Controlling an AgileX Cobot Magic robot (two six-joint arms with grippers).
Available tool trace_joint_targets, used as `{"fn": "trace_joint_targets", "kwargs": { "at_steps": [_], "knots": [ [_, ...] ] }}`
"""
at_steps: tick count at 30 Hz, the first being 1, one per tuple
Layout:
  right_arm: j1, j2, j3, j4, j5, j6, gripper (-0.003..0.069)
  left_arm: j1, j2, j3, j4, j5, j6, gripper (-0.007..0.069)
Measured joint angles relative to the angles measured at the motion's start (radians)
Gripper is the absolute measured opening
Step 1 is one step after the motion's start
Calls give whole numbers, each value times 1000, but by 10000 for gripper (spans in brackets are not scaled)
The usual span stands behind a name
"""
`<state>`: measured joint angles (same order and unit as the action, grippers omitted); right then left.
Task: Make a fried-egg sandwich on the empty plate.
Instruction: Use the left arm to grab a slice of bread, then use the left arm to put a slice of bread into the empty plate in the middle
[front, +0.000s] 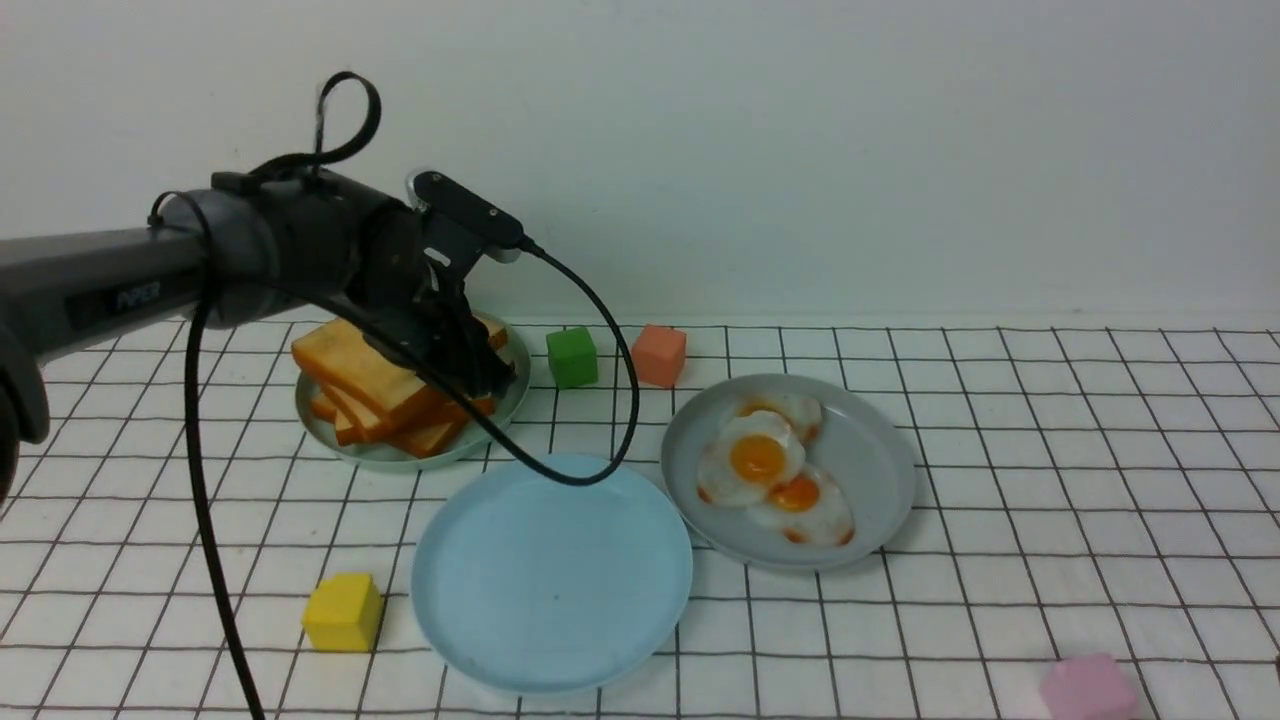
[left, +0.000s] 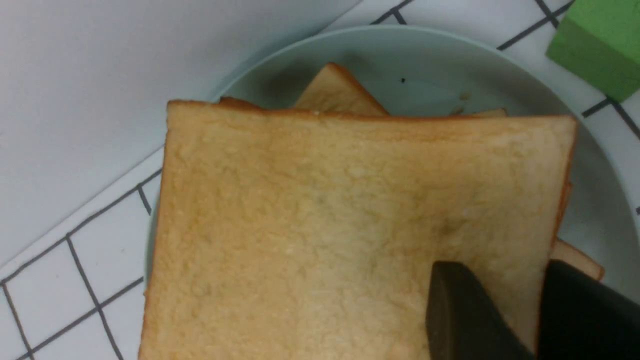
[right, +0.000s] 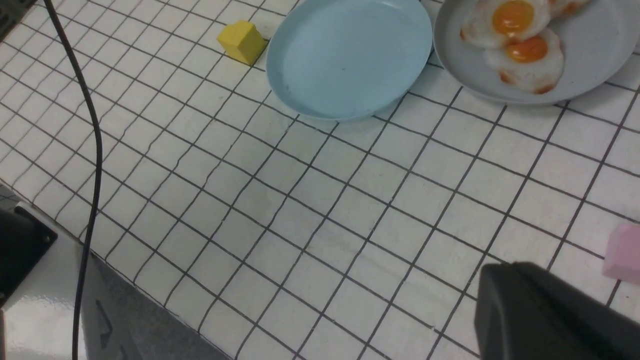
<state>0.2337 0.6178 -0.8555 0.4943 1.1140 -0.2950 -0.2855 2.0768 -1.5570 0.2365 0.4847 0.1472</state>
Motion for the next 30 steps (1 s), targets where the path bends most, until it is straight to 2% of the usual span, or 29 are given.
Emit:
{"fn": "trace_joint_targets", "kwargs": {
  "at_steps": [1,3,9,15,20,21,25,30],
  "knots": [
    [0,0,0,-5,7,0,10,-2,2,0,21,-2,1,129],
    [0,0,0,-6,8,0,11,-3,3,-2,32,-2,1,116],
    [0,-2,0,24,9,-8,14,-3,-54,1,43,47,1,113],
    [1,-8,0,35,9,-15,14,-29,-240,3,9,158,0,111],
    [1,-10,0,35,8,-20,16,-187,-361,91,-5,279,-44,111],
    [1,-11,0,35,7,-20,16,-194,-361,97,-6,281,-44,111],
    [1,-13,0,35,4,-44,20,-337,-361,221,-17,293,-112,111],
    [1,-13,0,35,1,-47,27,-371,-295,264,-10,235,-127,111]
  ]
}}
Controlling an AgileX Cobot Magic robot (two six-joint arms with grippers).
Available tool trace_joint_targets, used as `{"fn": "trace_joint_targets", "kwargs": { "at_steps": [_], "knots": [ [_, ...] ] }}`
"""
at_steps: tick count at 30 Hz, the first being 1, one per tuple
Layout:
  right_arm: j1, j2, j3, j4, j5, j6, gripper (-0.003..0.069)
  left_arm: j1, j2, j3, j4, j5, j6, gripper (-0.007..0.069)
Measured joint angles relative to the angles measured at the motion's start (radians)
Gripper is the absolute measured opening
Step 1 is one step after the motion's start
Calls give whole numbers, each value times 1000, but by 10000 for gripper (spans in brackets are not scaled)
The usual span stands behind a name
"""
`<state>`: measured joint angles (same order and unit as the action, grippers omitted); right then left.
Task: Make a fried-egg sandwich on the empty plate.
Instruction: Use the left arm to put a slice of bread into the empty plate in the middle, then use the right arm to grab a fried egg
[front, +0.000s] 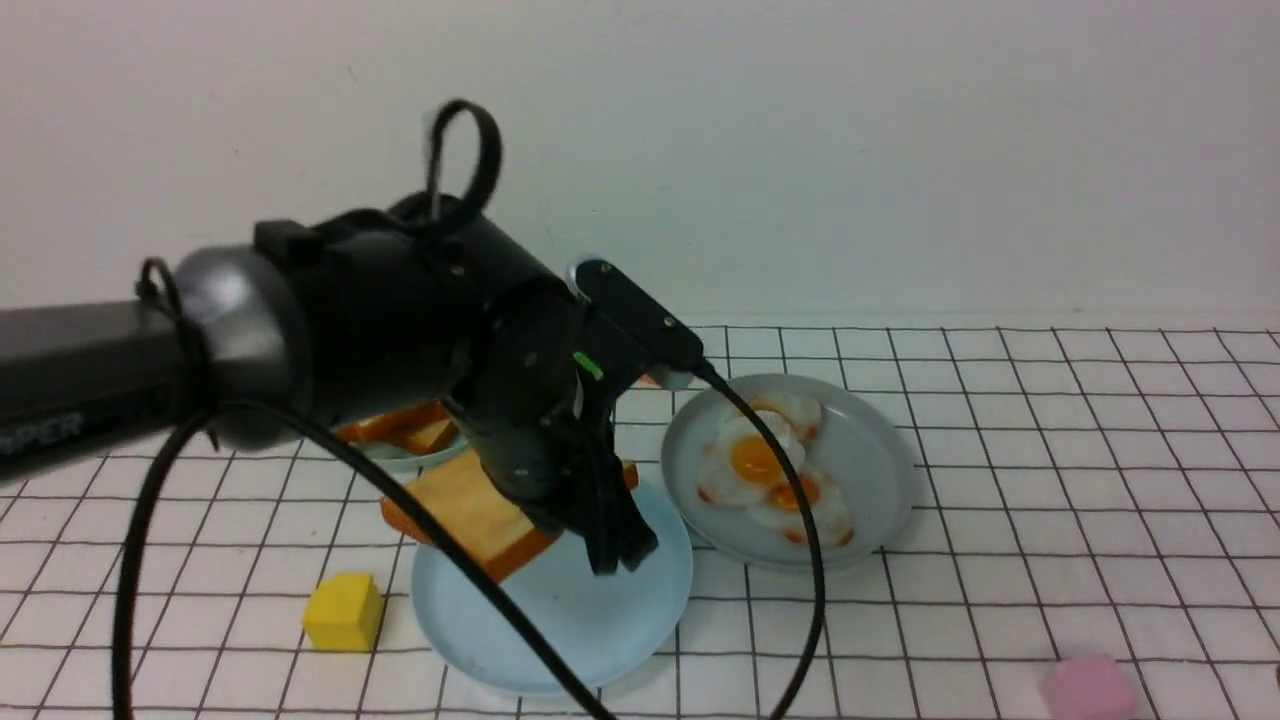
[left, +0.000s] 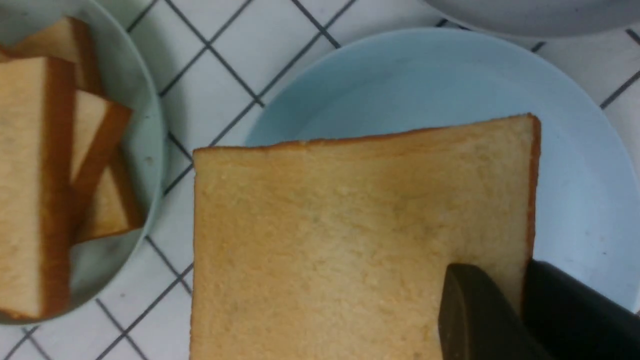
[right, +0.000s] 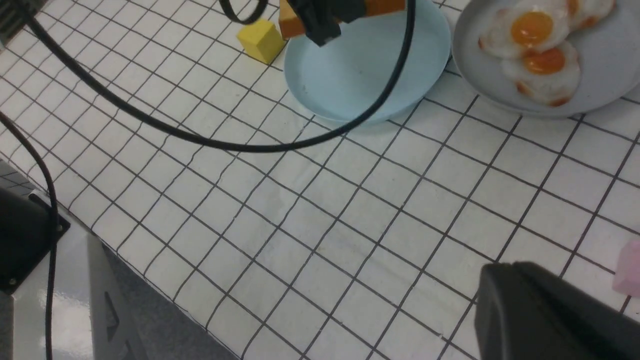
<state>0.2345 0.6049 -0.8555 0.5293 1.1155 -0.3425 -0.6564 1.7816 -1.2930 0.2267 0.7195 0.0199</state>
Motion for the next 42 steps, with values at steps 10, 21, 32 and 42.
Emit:
{"fn": "trace_joint_targets", "kwargs": {
  "at_steps": [10,21,32,42],
  "knots": [
    [0,-1,0,3,-6,-1,31,-1,74,0,-81,-55,0,111],
    [3,1,0,15,4,36,32,-1,73,0,-96,-46,0,407],
    [3,295,-7,18,-179,48,55,-22,-332,-51,-190,66,-51,64],
    [4,827,-200,18,-282,48,212,-23,-991,393,-297,-75,-53,-13]
  ]
}}
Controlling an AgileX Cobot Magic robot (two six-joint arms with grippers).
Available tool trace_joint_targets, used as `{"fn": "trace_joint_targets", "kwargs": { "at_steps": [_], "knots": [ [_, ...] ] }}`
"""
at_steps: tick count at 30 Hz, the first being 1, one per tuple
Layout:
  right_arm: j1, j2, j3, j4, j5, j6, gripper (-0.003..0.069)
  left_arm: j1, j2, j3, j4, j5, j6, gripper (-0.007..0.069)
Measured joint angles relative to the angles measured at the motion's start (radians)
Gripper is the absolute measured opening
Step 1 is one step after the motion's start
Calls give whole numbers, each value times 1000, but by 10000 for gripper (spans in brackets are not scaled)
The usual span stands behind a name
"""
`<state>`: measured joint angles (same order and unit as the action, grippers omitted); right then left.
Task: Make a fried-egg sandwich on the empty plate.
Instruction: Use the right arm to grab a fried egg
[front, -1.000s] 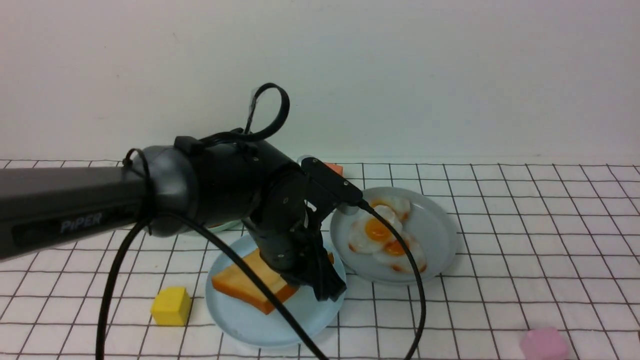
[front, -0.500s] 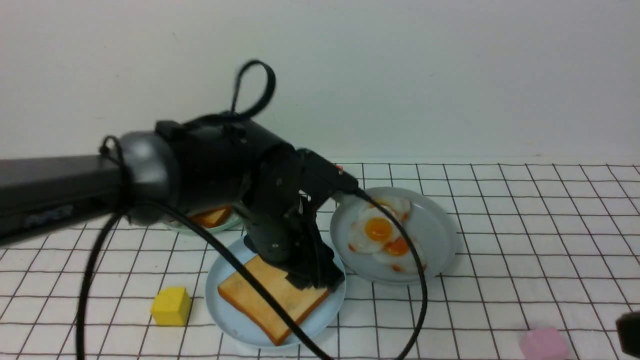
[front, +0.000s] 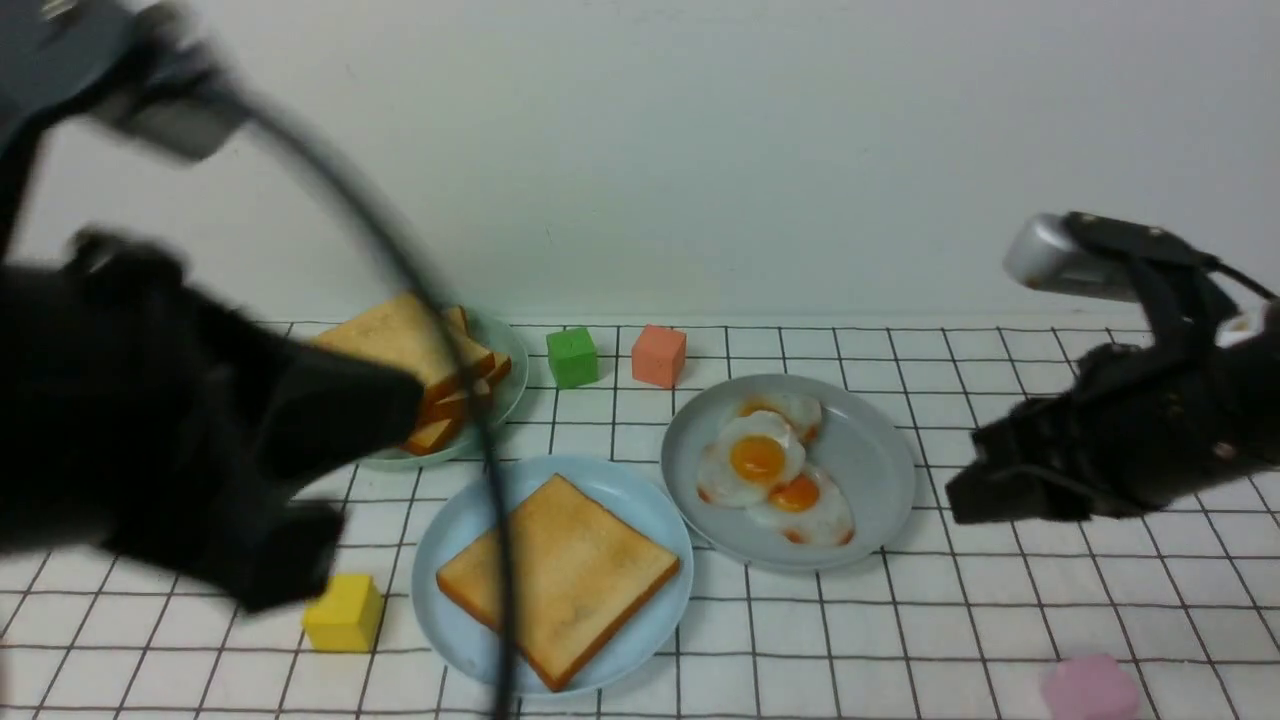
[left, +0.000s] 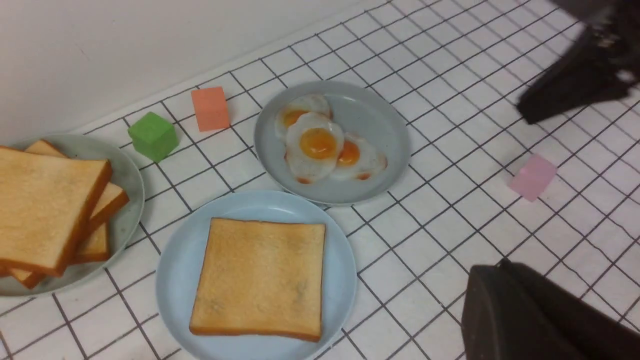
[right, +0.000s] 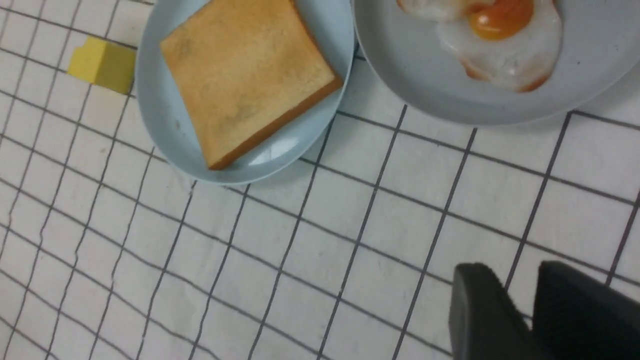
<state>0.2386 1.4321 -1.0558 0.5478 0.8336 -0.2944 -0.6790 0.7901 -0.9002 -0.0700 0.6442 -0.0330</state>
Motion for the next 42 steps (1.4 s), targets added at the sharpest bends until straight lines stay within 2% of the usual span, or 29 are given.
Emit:
{"fn": "trace_joint_targets", "kwargs": {
  "at_steps": [4,7,15,23,30,42],
  "knots": [
    [0,209,-149,5,-5,5,297,0,-218,207,0,-117,-1,-13],
    [0,338,-262,27,-6,24,324,0,-299,295,-2,-171,-1,-13],
    [0,572,-493,33,-7,30,332,0,-337,350,-29,-209,-4,-13],
    [0,736,-694,33,-7,-88,335,0,-337,350,-31,-213,-4,-13],
    [13,827,-744,21,-11,-116,337,0,-337,350,-34,-214,-4,-13],
    [20,833,-749,10,-30,-129,337,0,-327,350,-49,-214,-4,-13]
  ]
}}
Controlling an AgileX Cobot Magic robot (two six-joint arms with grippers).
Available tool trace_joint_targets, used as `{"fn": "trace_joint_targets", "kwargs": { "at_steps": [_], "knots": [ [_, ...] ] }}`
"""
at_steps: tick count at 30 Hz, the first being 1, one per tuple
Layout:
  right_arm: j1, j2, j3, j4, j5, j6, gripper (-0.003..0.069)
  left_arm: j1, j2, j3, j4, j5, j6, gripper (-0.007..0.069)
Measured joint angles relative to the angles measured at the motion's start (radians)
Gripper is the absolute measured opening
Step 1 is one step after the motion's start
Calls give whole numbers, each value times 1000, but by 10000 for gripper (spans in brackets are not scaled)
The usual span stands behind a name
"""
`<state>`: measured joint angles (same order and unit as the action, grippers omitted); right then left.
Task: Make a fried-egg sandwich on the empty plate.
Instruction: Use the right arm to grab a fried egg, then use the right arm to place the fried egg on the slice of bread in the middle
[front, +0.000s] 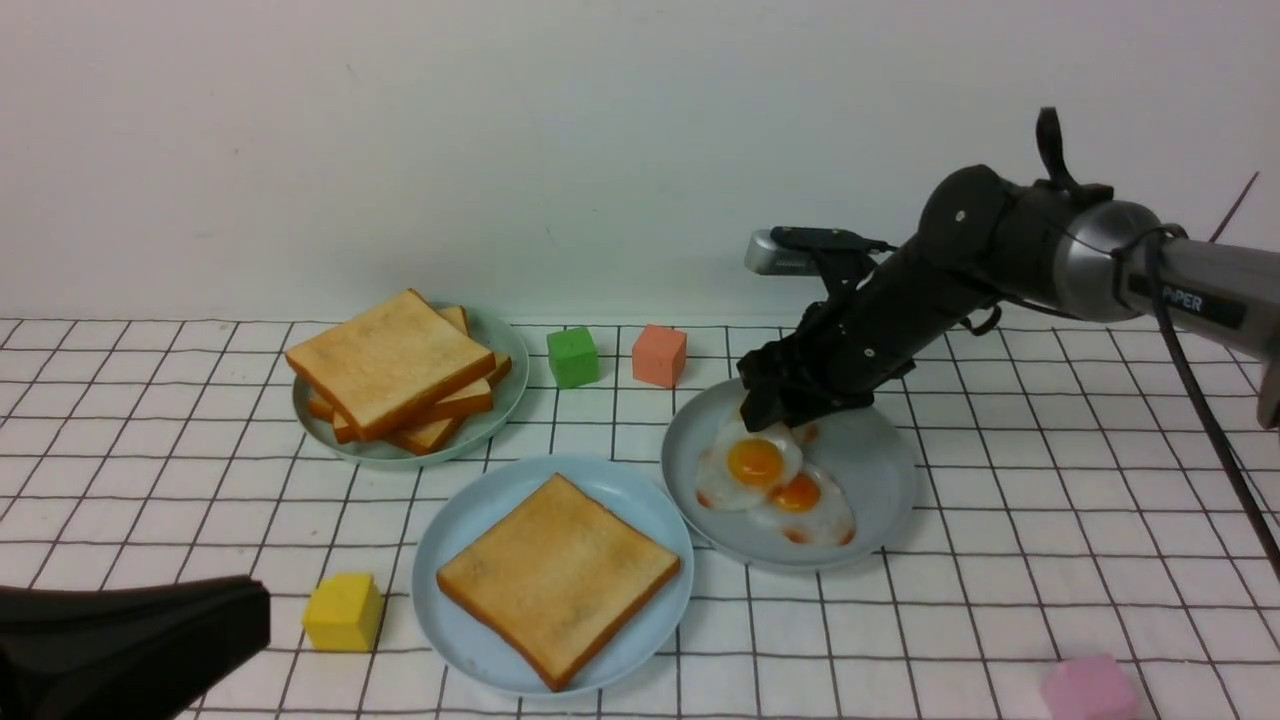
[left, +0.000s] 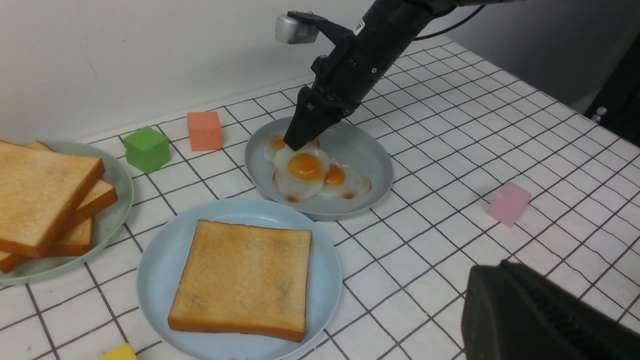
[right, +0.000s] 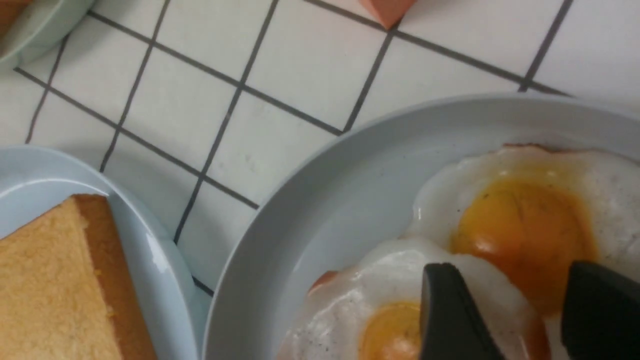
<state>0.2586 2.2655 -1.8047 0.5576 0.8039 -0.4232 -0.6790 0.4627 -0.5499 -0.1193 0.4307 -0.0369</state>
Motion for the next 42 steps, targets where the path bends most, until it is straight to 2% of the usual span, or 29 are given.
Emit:
{"fn": "trace_joint_targets", "kwargs": {
  "at_steps": [17,19,25,29,35,40,42],
  "knots": [
    [0,17,-5,-5,-1,0,327,0,3,0,0,0,0,-13],
    [0,17,-5,-3,1,0,307,0,3,0,0,0,0,-13],
    [0,1,-5,-3,41,0,158,0,3,0,0,0,0,-13],
    [0,-18,-5,1,61,0,97,0,3,0,0,0,0,-13],
    [0,-86,-5,16,125,1,79,0,3,0,5,4,0,-11],
    [0,-190,-5,94,225,1,80,0,3,0,66,36,-11,-11],
    [5,-247,-5,187,269,0,80,0,3,0,130,55,-89,-10]
  ]
}}
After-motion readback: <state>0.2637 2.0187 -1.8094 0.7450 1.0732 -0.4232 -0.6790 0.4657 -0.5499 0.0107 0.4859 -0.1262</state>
